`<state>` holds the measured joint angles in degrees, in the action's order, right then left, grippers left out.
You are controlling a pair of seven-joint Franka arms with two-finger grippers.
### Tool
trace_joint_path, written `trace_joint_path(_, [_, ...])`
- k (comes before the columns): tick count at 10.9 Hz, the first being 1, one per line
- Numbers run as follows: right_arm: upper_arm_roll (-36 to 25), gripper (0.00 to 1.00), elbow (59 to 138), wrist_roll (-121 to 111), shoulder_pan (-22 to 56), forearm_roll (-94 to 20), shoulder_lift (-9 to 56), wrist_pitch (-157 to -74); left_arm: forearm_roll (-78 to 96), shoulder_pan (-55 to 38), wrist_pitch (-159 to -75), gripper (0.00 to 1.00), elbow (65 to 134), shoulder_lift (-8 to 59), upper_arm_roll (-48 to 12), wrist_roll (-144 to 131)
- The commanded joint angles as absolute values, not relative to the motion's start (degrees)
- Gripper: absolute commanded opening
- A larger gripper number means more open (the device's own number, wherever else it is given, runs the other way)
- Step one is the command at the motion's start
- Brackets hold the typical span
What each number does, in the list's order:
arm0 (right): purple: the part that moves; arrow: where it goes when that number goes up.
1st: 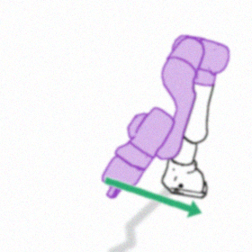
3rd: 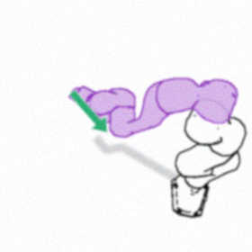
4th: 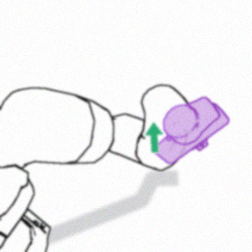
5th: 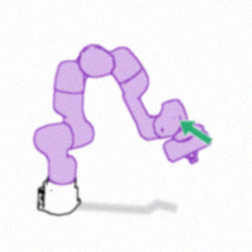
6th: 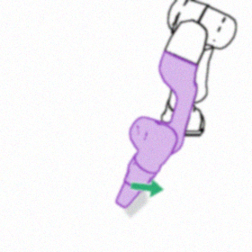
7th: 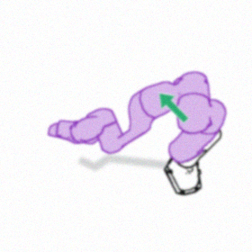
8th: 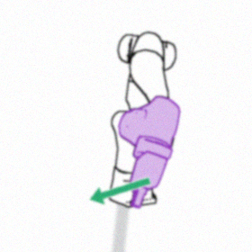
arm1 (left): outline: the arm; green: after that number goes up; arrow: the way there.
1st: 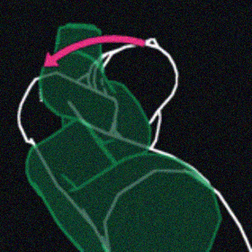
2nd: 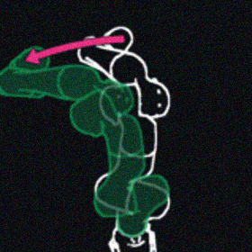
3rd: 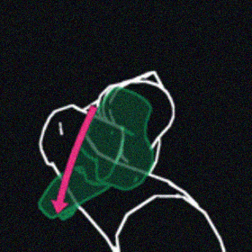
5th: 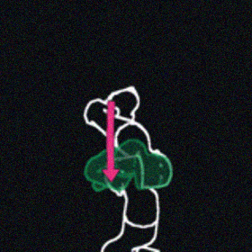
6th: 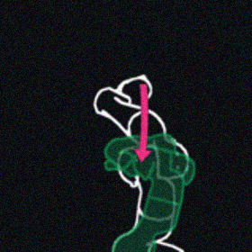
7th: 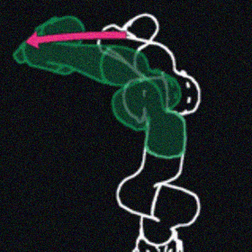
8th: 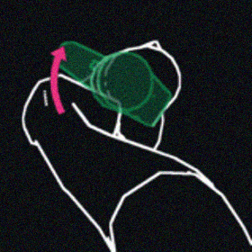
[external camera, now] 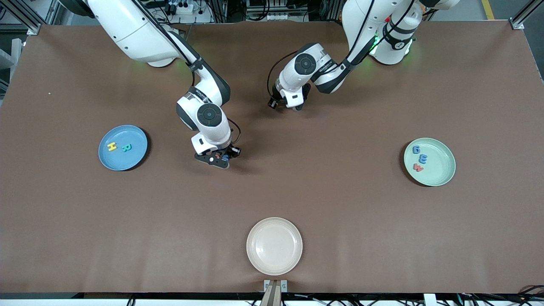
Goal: Sort uppercase to blue plate, lowercase to green plate
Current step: 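Carry the yellow h toward the green plate while the right gripper carries the W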
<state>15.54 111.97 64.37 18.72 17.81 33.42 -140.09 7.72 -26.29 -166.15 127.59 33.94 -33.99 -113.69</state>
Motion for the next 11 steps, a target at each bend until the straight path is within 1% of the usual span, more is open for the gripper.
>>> trace_joint_path(1, [16.26,0.03,109.87,63.63,17.75,18.46,32.96,-135.90,8.44,-27.42,-166.55,0.00,127.09,34.80,-33.22,-114.35])
trace_joint_path(2, [16.35,0.03,108.82,62.41,17.67,18.02,32.87,-134.23,8.44,-27.25,-166.55,0.00,126.74,34.63,-33.22,-114.08])
trace_joint_path(5, [15.82,0.03,104.78,46.99,16.18,7.06,32.08,-126.33,7.74,-23.74,-165.24,0.00,126.12,30.17,-31.99,-111.90])
trace_joint_path(6, [14.43,0.04,104.07,43.98,16.17,7.03,31.99,-124.65,7.39,-22.08,-162.71,0.00,125.77,28.49,-31.64,-110.49])
trace_joint_path(10, [8.28,0.04,104.41,27.03,16.00,7.03,28.92,-123.23,4.66,-10.58,-149.44,0.00,119.72,23.83,-31.90,-94.36])
trace_joint_path(11, [7.04,0.07,104.41,22.20,16.00,7.12,28.13,-121.31,4.66,-8.11,-146.54,0.00,117.88,23.56,-31.90,-89.52])
